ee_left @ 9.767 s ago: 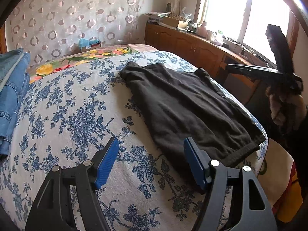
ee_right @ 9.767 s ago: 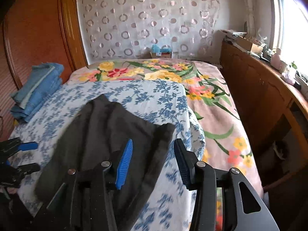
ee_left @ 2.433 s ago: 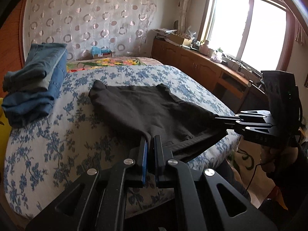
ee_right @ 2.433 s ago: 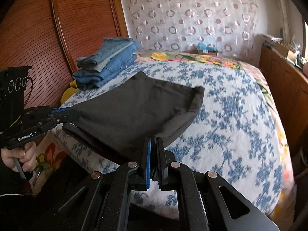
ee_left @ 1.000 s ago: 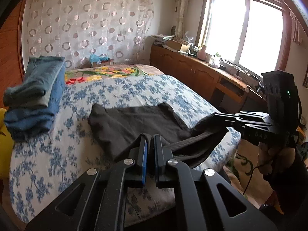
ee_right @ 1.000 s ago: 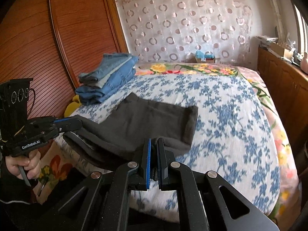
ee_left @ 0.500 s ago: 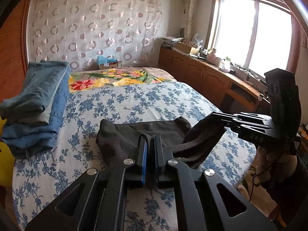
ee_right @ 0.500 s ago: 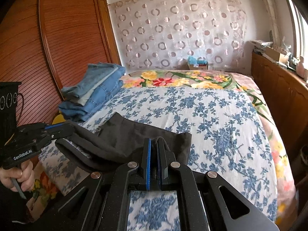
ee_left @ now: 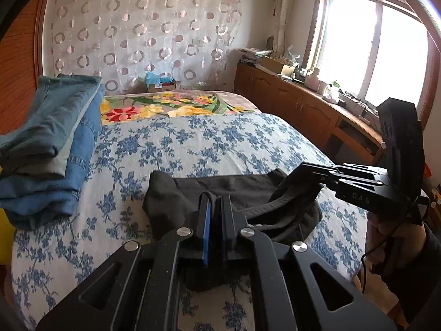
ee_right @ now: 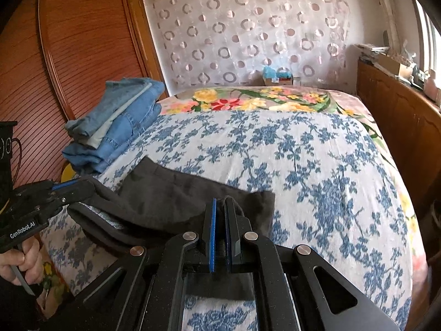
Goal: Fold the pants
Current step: 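Lower the held pants end onto the bed with both tools, folding it over, then open both tools and release the folded pants, then grasp the folded pants edge with the left tool while the right tool grasps beside it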
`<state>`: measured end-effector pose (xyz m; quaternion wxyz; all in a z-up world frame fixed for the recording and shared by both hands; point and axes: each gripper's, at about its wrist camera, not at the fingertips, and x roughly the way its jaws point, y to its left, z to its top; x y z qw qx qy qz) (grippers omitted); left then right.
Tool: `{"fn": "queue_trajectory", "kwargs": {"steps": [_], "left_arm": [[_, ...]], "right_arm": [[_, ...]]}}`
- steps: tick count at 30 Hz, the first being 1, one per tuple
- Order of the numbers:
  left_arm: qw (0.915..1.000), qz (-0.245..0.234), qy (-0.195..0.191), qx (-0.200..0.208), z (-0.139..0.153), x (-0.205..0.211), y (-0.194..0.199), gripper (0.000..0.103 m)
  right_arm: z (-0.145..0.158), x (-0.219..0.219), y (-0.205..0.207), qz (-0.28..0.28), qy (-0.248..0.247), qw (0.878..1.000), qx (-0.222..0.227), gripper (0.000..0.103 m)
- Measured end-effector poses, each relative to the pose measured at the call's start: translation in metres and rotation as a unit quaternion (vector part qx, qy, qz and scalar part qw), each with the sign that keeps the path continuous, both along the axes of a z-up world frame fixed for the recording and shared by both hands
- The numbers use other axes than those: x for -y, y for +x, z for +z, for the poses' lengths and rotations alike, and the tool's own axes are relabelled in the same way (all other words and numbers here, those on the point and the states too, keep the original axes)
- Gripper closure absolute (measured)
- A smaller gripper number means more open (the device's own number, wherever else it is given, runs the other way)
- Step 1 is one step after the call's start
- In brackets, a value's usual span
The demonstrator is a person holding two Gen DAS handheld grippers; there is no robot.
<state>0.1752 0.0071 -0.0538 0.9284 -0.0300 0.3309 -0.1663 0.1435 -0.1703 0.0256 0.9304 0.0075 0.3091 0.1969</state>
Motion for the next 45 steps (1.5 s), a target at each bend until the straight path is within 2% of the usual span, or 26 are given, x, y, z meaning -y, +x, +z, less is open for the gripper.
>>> {"fn": "queue_trajectory", "kwargs": {"steps": [7, 10, 12, 13, 16, 17, 21, 28, 35, 42, 45], "left_arm": [[1.0, 0.004, 0.004, 0.003, 0.0, -0.002, 0.002, 0.096], [0.9999, 0.01, 0.005, 0.003, 0.0, -0.003, 0.001, 0.082], [0.9998, 0.015, 0.007, 0.009, 0.001, -0.005, -0.002, 0.068], [0.9998, 0.017, 0.006, 0.012, 0.001, -0.007, -0.004, 0.056], [0.9998, 0.009, -0.001, 0.017, 0.002, -0.011, -0.009, 0.045], [0.9998, 0.008, -0.002, 0.016, 0.001, -0.013, -0.011, 0.042], [0.9997, 0.019, -0.003, 0.016, -0.005, -0.019, -0.021, 0.04], [0.9998, 0.019, 0.001, -0.011, -0.026, -0.021, -0.029, 0.04], [0.999, 0.014, 0.016, -0.039, -0.045, -0.014, -0.027, 0.04], [0.9984, 0.002, 0.027, -0.05, -0.053, -0.005, -0.024, 0.04], [0.9979, -0.002, 0.037, -0.053, -0.055, -0.001, -0.021, 0.048]], "right_arm": [[-0.002, -0.004, 0.004, 0.0, -0.008, 1.0, 0.002, 0.098], [-0.004, -0.001, 0.005, -0.006, -0.003, 1.0, -0.001, 0.098], [-0.004, 0.001, 0.005, -0.014, -0.005, 1.0, -0.003, 0.087], [-0.003, 0.002, 0.004, -0.015, -0.005, 1.0, 0.0, 0.083], [0.001, 0.008, -0.002, -0.02, -0.004, 1.0, 0.005, 0.068], [0.002, 0.01, -0.005, -0.023, -0.006, 1.0, 0.006, 0.067], [-0.001, 0.015, -0.021, -0.013, -0.016, 1.0, 0.007, 0.067], [-0.019, 0.017, -0.037, 0.005, -0.036, 0.999, -0.013, 0.067], [-0.038, 0.012, -0.03, 0.012, -0.052, 0.997, -0.048, 0.067], [-0.04, 0.011, -0.023, 0.005, -0.063, 0.997, -0.054, 0.067], [-0.044, 0.01, -0.02, 0.001, -0.07, 0.996, -0.059, 0.067]]}}
